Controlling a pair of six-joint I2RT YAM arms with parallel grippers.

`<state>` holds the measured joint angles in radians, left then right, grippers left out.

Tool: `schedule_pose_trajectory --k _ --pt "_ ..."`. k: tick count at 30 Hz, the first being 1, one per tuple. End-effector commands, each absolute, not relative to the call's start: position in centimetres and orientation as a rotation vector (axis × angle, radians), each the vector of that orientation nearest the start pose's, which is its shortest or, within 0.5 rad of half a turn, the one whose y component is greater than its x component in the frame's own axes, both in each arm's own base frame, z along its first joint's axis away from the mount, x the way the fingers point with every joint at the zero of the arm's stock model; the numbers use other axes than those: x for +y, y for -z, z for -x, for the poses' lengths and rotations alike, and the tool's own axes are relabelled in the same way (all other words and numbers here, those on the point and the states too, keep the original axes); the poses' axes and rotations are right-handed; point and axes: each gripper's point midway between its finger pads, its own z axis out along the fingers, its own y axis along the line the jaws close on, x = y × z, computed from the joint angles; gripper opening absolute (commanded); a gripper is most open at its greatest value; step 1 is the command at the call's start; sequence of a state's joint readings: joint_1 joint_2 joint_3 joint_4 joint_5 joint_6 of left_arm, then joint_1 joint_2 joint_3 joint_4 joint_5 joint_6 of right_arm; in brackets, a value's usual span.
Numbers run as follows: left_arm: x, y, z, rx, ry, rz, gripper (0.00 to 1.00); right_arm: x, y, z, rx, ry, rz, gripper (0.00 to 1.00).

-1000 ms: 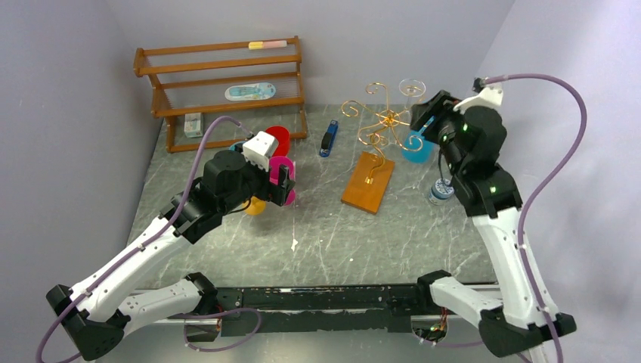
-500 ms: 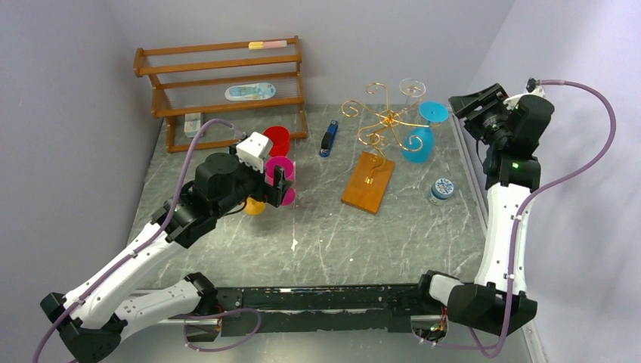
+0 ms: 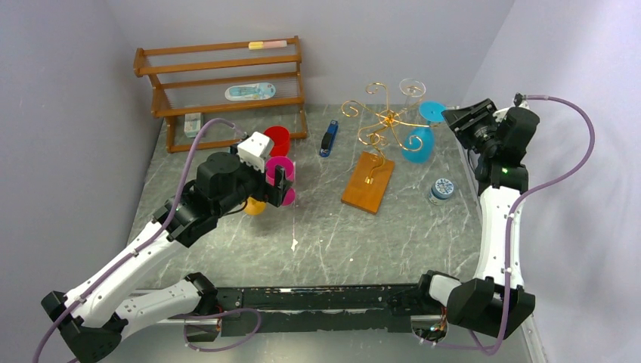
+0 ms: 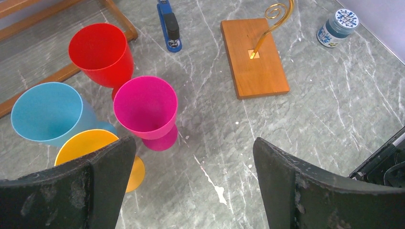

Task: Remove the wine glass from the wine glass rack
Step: Pick up the wine glass from the wine rack.

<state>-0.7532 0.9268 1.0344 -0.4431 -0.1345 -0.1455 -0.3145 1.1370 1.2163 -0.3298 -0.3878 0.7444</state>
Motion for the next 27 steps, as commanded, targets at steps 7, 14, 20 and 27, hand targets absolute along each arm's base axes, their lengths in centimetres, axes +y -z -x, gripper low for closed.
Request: schedule_pose_trajectory --k 7,14,20,27 --pt "-21.0 -30.7 -25.0 1.832 0.487 -0.491 0.97 -1.4 -34.7 -38.3 1.665 -0.777 -0.629 0.41" --pt "-21.3 -30.6 -25.2 1.834 0.498 -0.492 0.97 -1.0 -34.7 -38.4 1.637 -0.811 -0.604 0.31" --pt "-22.5 -29.9 -25.6 1.851 0.521 -0.523 0.97 -0.7 -35.3 -38.1 1.630 -0.822 -0.574 0.17" --pt "-22.2 -29.0 -25.1 1.861 0.531 -0.511 0.97 -0.5 -36.1 -37.5 1.610 -0.822 -0.571 0.10"
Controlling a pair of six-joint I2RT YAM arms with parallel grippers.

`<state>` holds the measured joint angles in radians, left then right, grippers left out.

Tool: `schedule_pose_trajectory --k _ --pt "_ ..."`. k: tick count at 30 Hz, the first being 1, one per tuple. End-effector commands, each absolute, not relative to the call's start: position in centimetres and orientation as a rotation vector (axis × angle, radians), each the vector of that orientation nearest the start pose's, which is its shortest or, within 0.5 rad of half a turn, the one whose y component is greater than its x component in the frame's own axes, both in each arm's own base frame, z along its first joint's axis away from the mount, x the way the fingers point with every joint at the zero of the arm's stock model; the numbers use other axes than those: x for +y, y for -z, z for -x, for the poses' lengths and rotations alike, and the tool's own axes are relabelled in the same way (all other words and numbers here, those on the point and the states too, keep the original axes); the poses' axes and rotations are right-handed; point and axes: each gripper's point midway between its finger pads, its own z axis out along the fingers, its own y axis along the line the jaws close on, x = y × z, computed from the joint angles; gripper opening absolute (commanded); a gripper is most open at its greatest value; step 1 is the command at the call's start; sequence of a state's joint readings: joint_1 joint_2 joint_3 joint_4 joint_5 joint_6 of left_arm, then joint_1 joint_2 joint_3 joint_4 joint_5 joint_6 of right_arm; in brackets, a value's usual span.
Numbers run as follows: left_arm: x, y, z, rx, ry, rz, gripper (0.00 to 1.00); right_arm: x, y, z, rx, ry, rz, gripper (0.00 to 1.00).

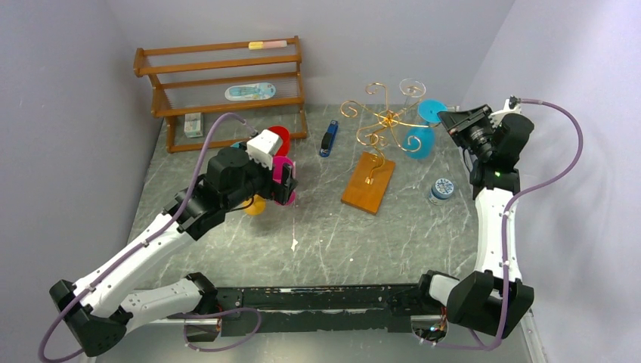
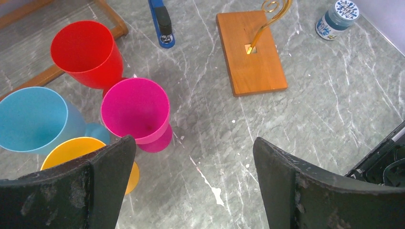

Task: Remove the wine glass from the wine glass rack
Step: Pick up the wine glass from the wine rack.

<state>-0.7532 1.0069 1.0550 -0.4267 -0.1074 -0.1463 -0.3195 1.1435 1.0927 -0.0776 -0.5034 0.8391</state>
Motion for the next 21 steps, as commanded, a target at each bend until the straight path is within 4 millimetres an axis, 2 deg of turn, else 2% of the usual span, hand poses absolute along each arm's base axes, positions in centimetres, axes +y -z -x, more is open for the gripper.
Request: schedule_pose_trajectory --k 1,7,10,14,21 --pt "-22.1 -29.2 -25.1 1.855 0.531 -0.508 0.97 -0.4 -36.1 -37.5 1.610 -0.830 -0.572 0.10" --pt "-21.5 -29.5 -25.2 1.858 0.498 -0.504 0.97 -0.8 -36.3 -37.2 1.585 -0.812 -0.603 0.09" --pt "-21.6 -29.4 -25.0 1.856 0.509 -0.504 0.97 -1.1 -36.3 -37.3 1.585 -0.793 -0.606 0.17" --pt "-20.9 -28.7 -25.1 1.877 0.468 -0.498 0.97 -1.5 -35.9 -37.6 1.590 -0.772 -0.617 0.19" --pt "-20.6 -28.6 -24.8 1.874 0.469 -0.496 0.97 -1.7 -35.7 -37.7 1.596 -0.764 -0.633 0.09"
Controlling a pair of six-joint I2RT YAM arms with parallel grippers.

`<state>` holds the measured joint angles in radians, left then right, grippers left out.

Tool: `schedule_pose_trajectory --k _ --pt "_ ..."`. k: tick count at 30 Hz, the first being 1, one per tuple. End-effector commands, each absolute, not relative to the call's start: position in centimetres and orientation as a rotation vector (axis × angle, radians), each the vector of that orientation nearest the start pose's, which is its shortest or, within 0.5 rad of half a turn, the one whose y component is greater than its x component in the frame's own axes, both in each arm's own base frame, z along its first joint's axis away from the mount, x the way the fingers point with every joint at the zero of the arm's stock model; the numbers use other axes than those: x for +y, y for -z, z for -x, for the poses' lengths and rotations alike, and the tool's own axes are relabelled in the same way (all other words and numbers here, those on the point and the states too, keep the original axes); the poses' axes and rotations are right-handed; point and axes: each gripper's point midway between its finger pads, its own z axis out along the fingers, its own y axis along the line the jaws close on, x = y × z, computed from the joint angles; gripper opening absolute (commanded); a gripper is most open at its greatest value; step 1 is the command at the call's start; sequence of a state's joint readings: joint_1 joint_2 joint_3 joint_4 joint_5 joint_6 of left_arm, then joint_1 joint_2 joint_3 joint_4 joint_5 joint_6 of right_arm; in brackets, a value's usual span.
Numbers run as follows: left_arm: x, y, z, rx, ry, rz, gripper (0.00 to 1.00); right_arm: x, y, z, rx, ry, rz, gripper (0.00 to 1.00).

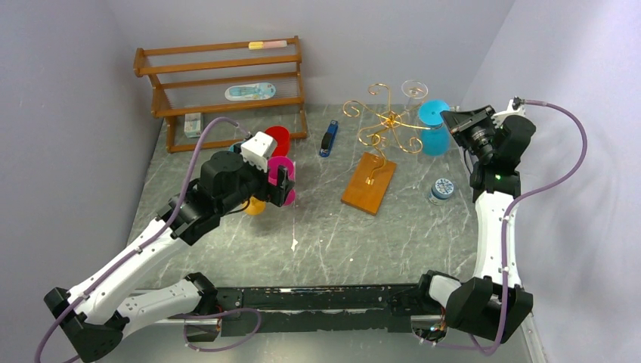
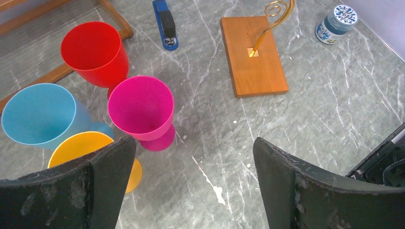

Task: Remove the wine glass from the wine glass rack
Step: Pick up the wine glass from the wine rack.

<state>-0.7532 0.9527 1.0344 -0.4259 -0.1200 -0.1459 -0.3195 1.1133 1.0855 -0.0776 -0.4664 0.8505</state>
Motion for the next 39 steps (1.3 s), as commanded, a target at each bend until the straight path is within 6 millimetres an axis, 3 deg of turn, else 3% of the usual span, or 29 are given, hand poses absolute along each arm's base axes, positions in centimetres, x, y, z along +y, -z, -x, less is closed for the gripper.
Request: schedule_pose_trajectory --k 1,9,17,22,29,33,39 --pt "-20.5 -28.7 -24.8 1.874 0.466 -0.495 0.97 -1.7 -35.9 -37.7 1.595 -0.768 -0.637 0.09" --pt "-19.6 -29.1 -24.7 1.870 0.435 -0.473 0.97 -0.4 -38.2 -36.4 1.528 -0.889 -0.679 0.02" --pt "-19.2 -29.7 -24.5 1.854 0.427 -0.464 0.97 -1.0 -38.5 -35.0 1.515 -0.837 -0.747 0.01" --pt "-19.3 -29.4 -24.6 1.863 0.429 -0.468 0.97 -0.6 -37.5 -34.3 1.536 -0.845 -0.766 0.00" --pt "-19.4 -29.0 -24.5 1.868 0.430 -0.469 0.97 1.4 -37.7 -34.2 1.530 -0.974 -0.670 0.00" --pt "-19.3 -29.1 -24.8 1.875 0.416 -0.465 0.97 1.7 -38.8 -34.2 1.518 -0.976 -0.616 0.00" --pt "-19.8 -29.0 -24.8 1.877 0.434 -0.480 0.97 2.5 -38.7 -34.9 1.508 -1.061 -0.583 0.00"
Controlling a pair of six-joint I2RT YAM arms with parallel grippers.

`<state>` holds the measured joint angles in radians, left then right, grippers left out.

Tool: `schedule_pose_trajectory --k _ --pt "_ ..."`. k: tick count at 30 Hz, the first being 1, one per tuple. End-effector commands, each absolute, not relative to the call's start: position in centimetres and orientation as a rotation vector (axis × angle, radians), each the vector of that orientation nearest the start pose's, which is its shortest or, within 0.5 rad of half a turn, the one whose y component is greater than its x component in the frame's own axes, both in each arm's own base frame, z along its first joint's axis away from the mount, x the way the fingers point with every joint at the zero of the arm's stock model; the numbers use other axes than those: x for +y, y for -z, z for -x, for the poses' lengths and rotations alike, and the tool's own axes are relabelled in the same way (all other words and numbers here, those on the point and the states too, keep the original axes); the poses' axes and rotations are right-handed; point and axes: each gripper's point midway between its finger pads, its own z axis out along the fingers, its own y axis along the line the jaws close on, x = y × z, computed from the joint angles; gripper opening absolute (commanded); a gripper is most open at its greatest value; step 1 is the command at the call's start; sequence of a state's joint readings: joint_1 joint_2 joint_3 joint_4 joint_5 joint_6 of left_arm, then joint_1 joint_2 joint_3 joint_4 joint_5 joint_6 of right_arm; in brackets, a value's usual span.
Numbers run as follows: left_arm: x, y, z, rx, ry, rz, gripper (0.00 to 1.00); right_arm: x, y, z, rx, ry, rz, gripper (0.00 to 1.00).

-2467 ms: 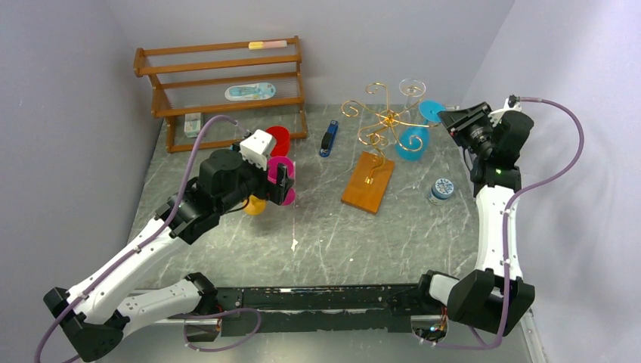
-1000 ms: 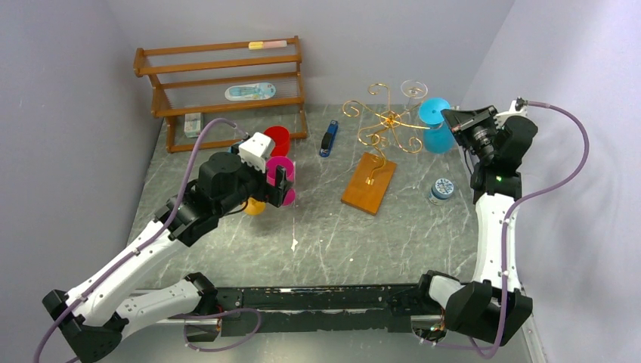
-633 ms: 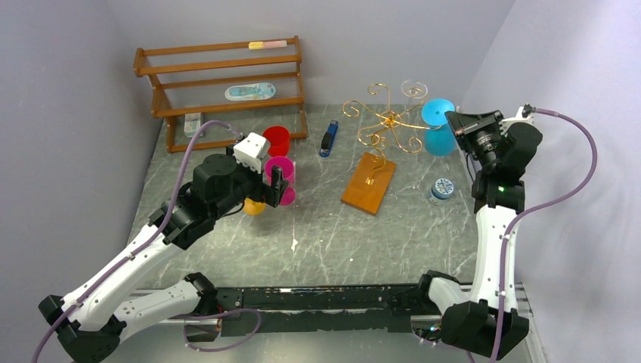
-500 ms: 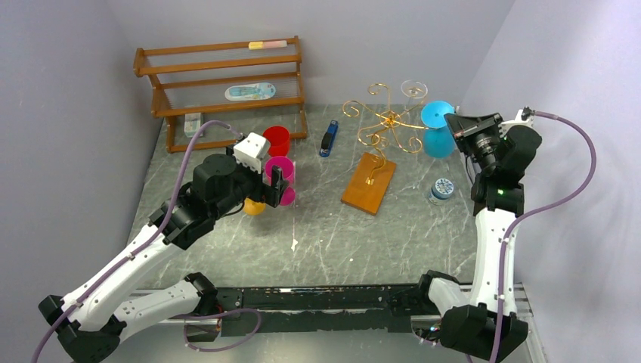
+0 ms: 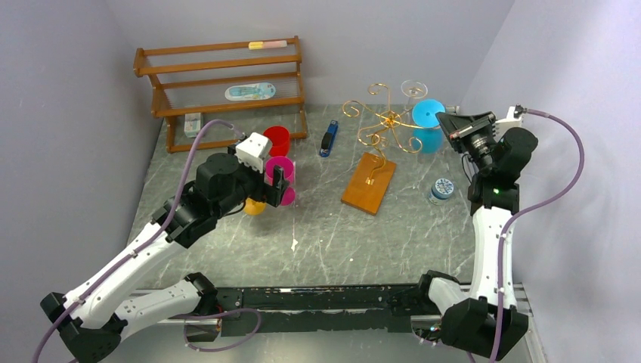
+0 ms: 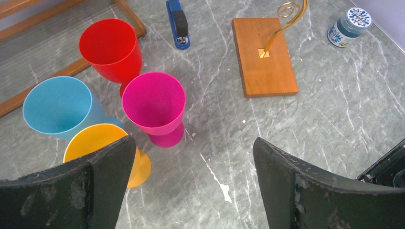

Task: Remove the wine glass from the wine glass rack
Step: Pick up the wine glass from the wine rack.

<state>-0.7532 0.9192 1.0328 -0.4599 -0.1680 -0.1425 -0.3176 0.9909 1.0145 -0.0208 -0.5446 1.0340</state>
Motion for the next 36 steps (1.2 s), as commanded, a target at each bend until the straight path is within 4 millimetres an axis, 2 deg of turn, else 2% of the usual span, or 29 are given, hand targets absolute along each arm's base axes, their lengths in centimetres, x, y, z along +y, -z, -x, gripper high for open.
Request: schedule_pose_trajectory --k 1,7,12,18,26,32,36 --pt "-19.8 -29.1 -24.7 1.880 0.434 -0.483 0.97 2.5 -38.7 -35.2 1.510 -1.066 -0.583 0.00" --pt "-19.3 -29.6 -24.5 1.866 0.429 -0.464 0.97 1.2 -38.3 -36.6 1.511 -1.039 -0.673 0.00" --pt "-20.3 -29.5 -24.5 1.871 0.468 -0.497 0.97 0.8 -39.1 -37.5 1.469 -1.065 -0.706 0.00" --pt "-20.7 -29.7 -24.7 1.878 0.471 -0.512 0.97 -1.5 -38.8 -38.1 1.422 -0.959 -0.839 0.00" --pt "-19.9 -29.7 -24.4 1.870 0.453 -0.490 0.97 -1.6 -38.6 -38.5 1.393 -1.003 -0.863 0.00" --pt "-19.5 -29.8 -24.3 1.867 0.444 -0.482 0.97 -2.4 -39.6 -38.6 1.380 -0.925 -0.841 0.00" --pt "-19.4 -29.8 -24.2 1.869 0.441 -0.481 0.97 -3.4 -41.1 -38.5 1.382 -0.814 -0.806 0.00"
